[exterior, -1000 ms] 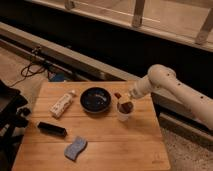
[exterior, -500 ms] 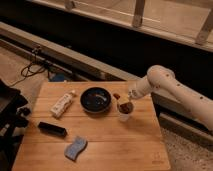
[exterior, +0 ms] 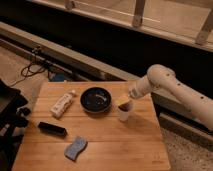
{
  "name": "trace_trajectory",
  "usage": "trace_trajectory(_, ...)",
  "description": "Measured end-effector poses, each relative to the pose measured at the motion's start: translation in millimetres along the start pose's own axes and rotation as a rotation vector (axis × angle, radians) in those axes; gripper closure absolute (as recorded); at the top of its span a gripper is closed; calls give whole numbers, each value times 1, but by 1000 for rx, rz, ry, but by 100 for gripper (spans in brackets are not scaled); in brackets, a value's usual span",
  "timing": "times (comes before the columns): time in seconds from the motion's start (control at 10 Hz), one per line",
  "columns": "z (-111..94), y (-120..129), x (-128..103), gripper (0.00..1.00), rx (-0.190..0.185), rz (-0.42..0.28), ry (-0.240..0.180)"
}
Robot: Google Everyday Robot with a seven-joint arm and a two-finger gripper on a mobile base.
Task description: Place the pepper in the ceramic cup
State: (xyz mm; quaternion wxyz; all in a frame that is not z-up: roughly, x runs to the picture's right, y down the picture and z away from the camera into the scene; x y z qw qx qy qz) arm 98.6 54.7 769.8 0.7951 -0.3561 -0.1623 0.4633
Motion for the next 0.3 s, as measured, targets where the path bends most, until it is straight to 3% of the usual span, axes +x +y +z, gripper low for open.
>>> trace_trajectory(0.3,-18,8,-17,20,6,-13,1)
